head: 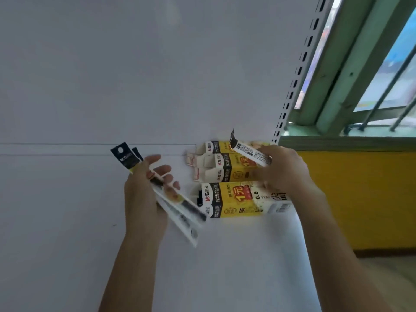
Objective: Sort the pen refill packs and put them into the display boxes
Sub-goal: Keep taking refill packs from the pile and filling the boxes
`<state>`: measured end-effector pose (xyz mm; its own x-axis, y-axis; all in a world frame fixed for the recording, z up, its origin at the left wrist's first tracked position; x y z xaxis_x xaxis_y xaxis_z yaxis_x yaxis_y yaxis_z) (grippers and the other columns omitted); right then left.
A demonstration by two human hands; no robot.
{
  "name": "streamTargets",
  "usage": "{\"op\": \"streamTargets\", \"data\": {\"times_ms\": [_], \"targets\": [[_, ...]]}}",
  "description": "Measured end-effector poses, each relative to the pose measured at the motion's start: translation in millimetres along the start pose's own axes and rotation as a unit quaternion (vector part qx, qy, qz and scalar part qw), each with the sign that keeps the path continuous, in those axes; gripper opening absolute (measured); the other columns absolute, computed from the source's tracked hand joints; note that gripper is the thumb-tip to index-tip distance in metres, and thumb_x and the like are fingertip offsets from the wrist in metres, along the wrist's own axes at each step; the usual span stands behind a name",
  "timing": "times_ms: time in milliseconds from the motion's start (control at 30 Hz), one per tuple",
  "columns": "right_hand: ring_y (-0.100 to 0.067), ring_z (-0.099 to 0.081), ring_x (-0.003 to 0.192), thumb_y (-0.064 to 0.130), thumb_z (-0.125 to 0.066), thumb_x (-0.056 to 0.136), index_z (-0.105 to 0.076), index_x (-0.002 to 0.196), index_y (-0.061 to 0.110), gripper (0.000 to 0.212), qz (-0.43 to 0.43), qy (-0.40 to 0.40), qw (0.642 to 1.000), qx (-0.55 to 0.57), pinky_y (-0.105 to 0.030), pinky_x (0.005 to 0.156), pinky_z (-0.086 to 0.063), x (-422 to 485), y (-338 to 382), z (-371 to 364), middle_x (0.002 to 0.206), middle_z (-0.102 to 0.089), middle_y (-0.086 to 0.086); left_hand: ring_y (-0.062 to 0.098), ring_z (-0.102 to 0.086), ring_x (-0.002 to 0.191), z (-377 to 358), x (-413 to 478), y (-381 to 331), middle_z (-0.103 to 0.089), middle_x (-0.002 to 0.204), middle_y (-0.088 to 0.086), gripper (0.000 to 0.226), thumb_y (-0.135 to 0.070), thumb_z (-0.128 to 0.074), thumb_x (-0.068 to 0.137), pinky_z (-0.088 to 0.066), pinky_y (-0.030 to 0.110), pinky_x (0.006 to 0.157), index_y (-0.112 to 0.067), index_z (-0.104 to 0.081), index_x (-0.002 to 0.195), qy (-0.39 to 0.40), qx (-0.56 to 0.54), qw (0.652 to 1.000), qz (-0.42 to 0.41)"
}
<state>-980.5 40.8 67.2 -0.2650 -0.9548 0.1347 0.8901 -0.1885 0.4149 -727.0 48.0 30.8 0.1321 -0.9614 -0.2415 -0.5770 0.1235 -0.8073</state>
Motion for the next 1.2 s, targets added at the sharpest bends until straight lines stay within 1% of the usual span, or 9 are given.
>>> {"op": "streamTargets", "data": {"times_ms": [67, 133, 367, 567, 700, 800, 900, 1067, 1200], "targets": [[-0.018, -0.058, 0.089, 0.033, -0.075, 0.073, -0.055, 0.122, 0.030, 0.053, 0.021, 0.029, 0.999, -0.005, -0.029, 0.070, -0.048, 8.0, 2.2, -7.0, 0.103, -0.060, 0.002, 0.012, -0.055, 0.064, -3.2, -3.0, -0.2, -0.058, 0.074, 0.000, 0.018, -0.026, -0.044, 0.094, -0.051, 0.028, 0.062, -0.026, -0.059, 0.084, -0.017, 0.022, 0.999, -0.017], [-0.020, -0.053, 0.100, 0.035, -0.076, 0.071, -0.052, 0.127, 0.027, 0.062, 0.047, 0.036, 0.998, -0.033, -0.027, 0.074, -0.039, 14.4, 5.3, -10.3, 0.116, -0.055, 0.000, 0.009, -0.050, 0.051, -6.0, -3.7, -1.3, -0.056, 0.068, -0.001, 0.018, -0.025, -0.043, 0.095, -0.046, 0.024, 0.052, -0.027, -0.059, 0.087, -0.019, 0.029, 0.999, -0.035], [-0.012, -0.048, 0.080, 0.034, -0.076, 0.068, -0.052, 0.123, 0.024, 0.060, 0.107, 0.030, 0.994, -0.010, -0.023, 0.061, -0.037, 13.3, 34.2, -6.9, 0.099, -0.042, 0.005, 0.005, -0.032, 0.038, -11.0, -7.5, -0.5, -0.050, 0.059, -0.003, 0.011, -0.013, -0.060, 0.084, -0.023, 0.018, 0.040, -0.014, -0.062, 0.073, 0.033, 0.140, 0.989, -0.029], [0.000, -0.048, 0.076, 0.028, -0.079, 0.067, -0.056, 0.118, 0.030, 0.056, 0.201, -0.048, 0.975, 0.082, -0.011, 0.062, -0.036, -33.7, 86.1, 44.0, 0.096, -0.046, 0.013, 0.006, -0.035, 0.035, 3.3, -18.5, -31.1, -0.047, 0.064, 0.001, 0.028, -0.043, -0.065, 0.079, -0.025, 0.021, 0.042, -0.015, -0.059, 0.076, 0.015, 0.214, 0.975, -0.057], [-0.004, -0.051, 0.083, 0.028, -0.081, 0.064, -0.058, 0.115, 0.030, 0.057, 0.179, -0.082, 0.973, 0.118, -0.026, 0.073, -0.053, -72.4, 90.1, 39.1, 0.102, -0.049, 0.014, 0.009, -0.034, 0.040, 20.3, -31.3, -49.0, -0.041, 0.051, -0.004, 0.022, -0.036, -0.065, 0.080, -0.025, 0.017, 0.032, -0.016, -0.062, 0.088, 0.012, 0.240, 0.967, -0.082], [-0.004, -0.054, 0.084, 0.028, -0.083, 0.061, -0.059, 0.115, 0.029, 0.059, 0.161, -0.082, 0.973, 0.142, -0.023, 0.071, -0.052, -96.8, 88.0, 26.3, 0.103, -0.050, 0.015, 0.007, -0.032, 0.036, 26.0, -45.2, -48.1, -0.041, 0.042, -0.008, 0.008, -0.019, -0.059, 0.085, -0.023, 0.014, 0.033, -0.018, -0.067, 0.085, 0.073, 0.259, 0.961, -0.069], [-0.005, -0.058, 0.085, 0.023, -0.085, 0.059, -0.061, 0.113, 0.028, 0.059, 0.180, -0.086, 0.969, 0.143, -0.022, 0.070, -0.051, -115.9, 92.7, 21.3, 0.105, -0.051, 0.018, 0.002, -0.032, 0.033, 27.7, -62.1, -46.5, -0.041, 0.038, -0.011, 0.025, -0.004, -0.056, 0.084, -0.025, 0.012, 0.033, -0.020, -0.063, 0.067, 0.160, 0.298, 0.937, -0.090], [0.014, -0.054, 0.092, 0.020, -0.085, 0.058, -0.055, 0.105, 0.043, 0.061, 0.189, -0.069, 0.967, 0.157, -0.011, 0.072, -0.051, -147.3, 96.3, 17.4, 0.105, -0.046, 0.034, 0.001, -0.041, 0.040, 40.3, -83.2, -54.8, -0.052, 0.045, -0.018, 0.023, -0.011, -0.069, 0.078, -0.032, 0.007, 0.042, -0.013, -0.063, 0.100, 0.251, 0.370, 0.879, -0.165], [-0.002, -0.059, 0.096, 0.016, -0.086, 0.058, -0.060, 0.111, 0.034, 0.061, 0.167, -0.044, 0.967, 0.186, -0.016, 0.077, -0.050, -161.4, 87.9, 12.3, 0.109, -0.050, 0.027, -0.003, -0.051, 0.050, 58.7, -87.6, -70.4, -0.062, 0.064, -0.025, 0.035, -0.024, -0.073, 0.075, -0.040, 0.006, 0.048, -0.031, -0.062, 0.108, 0.264, 0.359, 0.871, -0.208]]}}
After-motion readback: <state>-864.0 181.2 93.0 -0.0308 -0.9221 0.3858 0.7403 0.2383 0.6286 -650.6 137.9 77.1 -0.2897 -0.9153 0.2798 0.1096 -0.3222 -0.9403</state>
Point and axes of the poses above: each hand's wrist, its own x-axis towards the middle knuckle, its own z-axis out of the back of the hand, y = z × x, the point moved 8 cm from there along x, towards the middle knuckle
